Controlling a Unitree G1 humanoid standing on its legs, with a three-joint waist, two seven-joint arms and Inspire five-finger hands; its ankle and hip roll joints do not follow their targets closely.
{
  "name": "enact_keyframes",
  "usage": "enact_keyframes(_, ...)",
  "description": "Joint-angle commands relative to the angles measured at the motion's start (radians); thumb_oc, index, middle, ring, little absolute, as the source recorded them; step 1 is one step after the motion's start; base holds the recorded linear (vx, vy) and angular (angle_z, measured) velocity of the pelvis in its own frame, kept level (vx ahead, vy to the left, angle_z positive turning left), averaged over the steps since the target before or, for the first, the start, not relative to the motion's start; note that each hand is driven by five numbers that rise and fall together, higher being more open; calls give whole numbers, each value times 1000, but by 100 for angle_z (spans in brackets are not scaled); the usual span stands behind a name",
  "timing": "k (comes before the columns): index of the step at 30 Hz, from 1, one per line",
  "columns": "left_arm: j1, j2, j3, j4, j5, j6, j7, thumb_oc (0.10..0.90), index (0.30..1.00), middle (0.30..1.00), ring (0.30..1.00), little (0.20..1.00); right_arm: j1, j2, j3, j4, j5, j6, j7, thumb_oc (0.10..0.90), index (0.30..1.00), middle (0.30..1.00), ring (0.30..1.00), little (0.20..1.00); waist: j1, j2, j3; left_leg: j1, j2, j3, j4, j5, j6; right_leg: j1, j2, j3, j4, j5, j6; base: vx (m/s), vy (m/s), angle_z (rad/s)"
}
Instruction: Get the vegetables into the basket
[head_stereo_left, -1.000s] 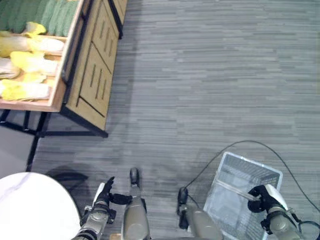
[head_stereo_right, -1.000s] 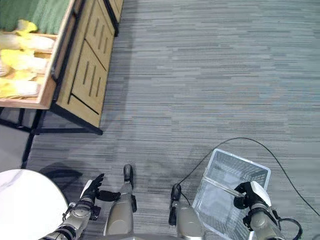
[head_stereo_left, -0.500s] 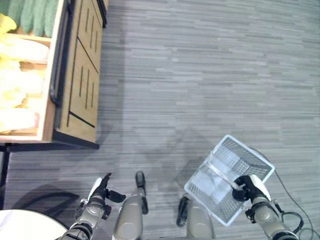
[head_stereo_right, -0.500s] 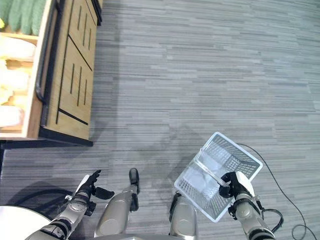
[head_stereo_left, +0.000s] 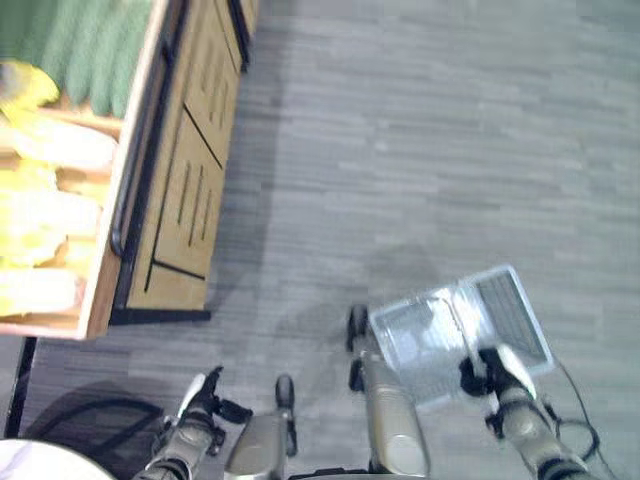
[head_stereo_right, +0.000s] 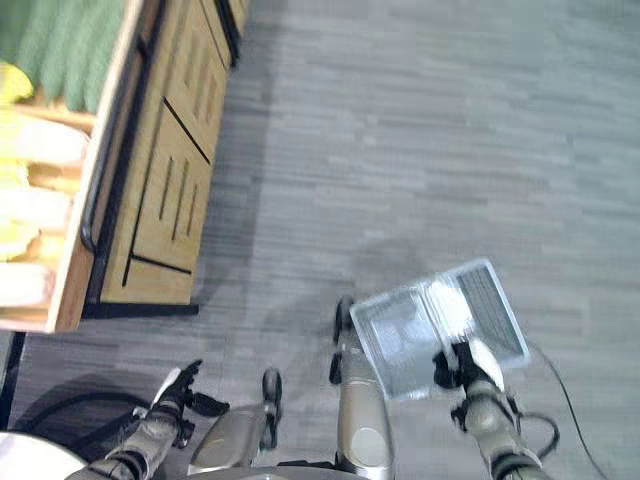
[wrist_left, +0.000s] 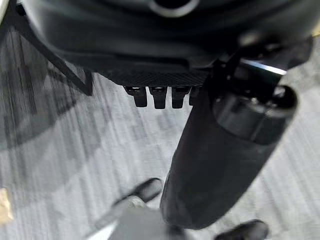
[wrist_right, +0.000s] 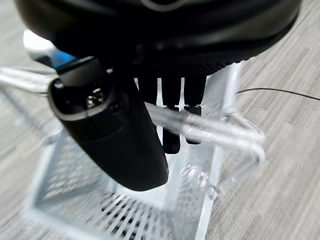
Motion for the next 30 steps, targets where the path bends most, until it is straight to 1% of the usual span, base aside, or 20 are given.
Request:
enact_keyframes(1,-1,39,3,-35,14,-18,6,900,1000,1000,1000,1000,54,-129,-40,-35,18,-21,-22,400,300,300,300,300,-13,-20,-9,-129,2,-2,281,148,-76,64,-23,7,-48,38,109,164,-169,3)
enact_keyframes(2,-4,37,2,-47,1,-13,7,900,1000,1000,1000,1000,60,-135,-39,-55,20,-22,-23,400,300,300,300,300,-9,-20,-5,-162,20,-3,357,200,-93,84,-14,-4,-36,14,89,235,-238,-1)
enact_keyframes(4,-14,31,-7,-50,-4,-10,10,900,1000,1000,1000,1000,77,-144,-40,-56,23,-26,-26,400,300,300,300,300,-7,-20,4,-219,47,5,476,266,-103,115,-1,-17,-20,-33,54,194,-233,4)
enact_keyframes(5,-17,30,-14,-56,-6,-8,10,900,1000,1000,1000,1000,85,-146,-42,-62,27,-25,-28,400,300,300,300,300,-2,-18,10,-242,71,14,511,284,-103,130,8,-25,-11,-55,41,172,-221,20)
enact_keyframes(7,-32,29,-28,-52,-8,-6,17,900,1000,1000,1000,1000,98,-139,-51,-54,43,-27,-34,400,300,300,300,300,0,-21,17,-317,82,24,512,294,-93,151,10,-34,2,-89,28,195,-199,34)
enact_keyframes(9,-39,29,-35,-53,-6,-6,23,900,1000,1000,1000,1000,111,-133,-53,-65,47,-29,-38,400,300,300,300,300,10,-18,28,-395,82,47,440,263,-77,171,22,-39,12,-118,30,234,-113,30)
enact_keyframes(12,-38,33,-31,-48,-12,-9,34,900,1000,1000,1000,1000,109,-126,-47,-49,49,-34,-51,400,300,300,300,300,36,-6,28,-449,102,74,204,294,-61,190,44,-33,32,-162,33,319,40,26)
enact_keyframes(14,-36,38,-23,-32,-6,-9,43,900,1000,1000,1000,1000,109,-118,-41,-45,50,-40,-59,400,300,300,300,300,64,13,18,-439,127,57,-26,409,-85,233,79,-23,34,-194,39,438,114,-16)
enact_keyframes(15,-28,43,-20,-31,-3,-9,43,900,1000,1000,1000,1000,111,-118,-39,-44,47,-43,-60,400,300,300,300,300,75,20,10,-439,137,42,-76,430,-92,249,89,-14,35,-207,40,462,103,-30)
enact_keyframes(17,-4,48,-13,-21,9,-7,38,900,1000,1000,1000,1000,113,-116,-35,-41,43,-44,-48,400,300,300,300,300,89,16,-5,-428,145,56,-127,457,-98,297,96,-1,35,-235,46,473,123,-38)
enact_keyframes(18,12,48,-7,-18,11,-5,35,900,1000,1000,1000,1000,122,-113,-34,-40,38,-42,-42,400,300,300,300,300,87,12,-10,-394,145,80,-142,433,-80,308,90,12,56,-257,53,552,196,-54)
enact_keyframes(19,16,49,1,-14,10,-3,37,900,1000,1000,1000,1000,129,-104,-39,-40,34,-41,-45,400,300,300,300,300,86,7,-20,-384,137,110,-142,452,-80,322,85,9,57,-258,59,386,152,-49)
enact_keyframes(20,16,49,1,-14,10,-3,37,900,1000,1000,1000,1000,129,-104,-39,-41,33,-41,-45,400,300,300,300,300,87,6,-20,-384,136,111,-141,451,-79,321,84,9,58,-259,59,479,233,-28)
enact_keyframes(22,21,56,16,-12,5,-1,40,900,1000,1000,1000,1000,118,-89,-33,-46,27,-35,-44,400,300,300,300,300,87,-24,-28,-364,97,130,-105,401,-40,335,42,25,99,-245,89,384,243,7)
enact_keyframes(23,16,56,18,-8,7,0,42,900,1000,1000,1000,1000,101,-83,-23,-21,29,-35,-44,400,300,300,300,300,90,-34,-31,-353,83,142,-96,377,-23,328,24,27,124,-214,103,197,139,6)
enact_keyframes(24,16,56,18,-8,7,0,42,900,1000,1000,1000,1000,101,-83,-23,-21,29,-35,-44,400,300,300,300,300,91,-32,-33,-356,86,143,-96,378,-23,326,27,28,122,-210,102,255,199,-16)
enact_keyframes(25,16,58,29,-16,-9,2,51,900,1000,1000,1000,1000,83,-69,-4,-28,19,-30,-44,400,300,300,300,300,94,-52,-33,-320,61,165,-94,339,6,298,-10,27,234,-102,138,240,195,-29)
enact_keyframes(26,12,57,35,-19,-21,4,58,900,1000,1000,1000,1000,72,-63,3,-30,20,-31,-47,400,300,300,300,300,90,-55,-31,-299,53,170,-96,324,17,277,-21,30,296,-45,152,336,260,-28)
enact_keyframes(28,4,48,43,-15,-32,7,74,900,1000,1000,1000,1000,53,-42,14,-12,20,-24,-53,400,300,300,300,300,84,-48,-28,-244,39,176,-102,284,35,229,-49,14,362,29,153,281,178,-8)
enact_keyframes(30,-1,40,45,-6,-36,10,82,900,1000,1000,1000,1000,41,-32,21,11,18,-23,-55,400,300,300,300,300,78,-38,-28,-206,37,170,-114,266,39,173,-55,-2,364,36,143,291,92,8)
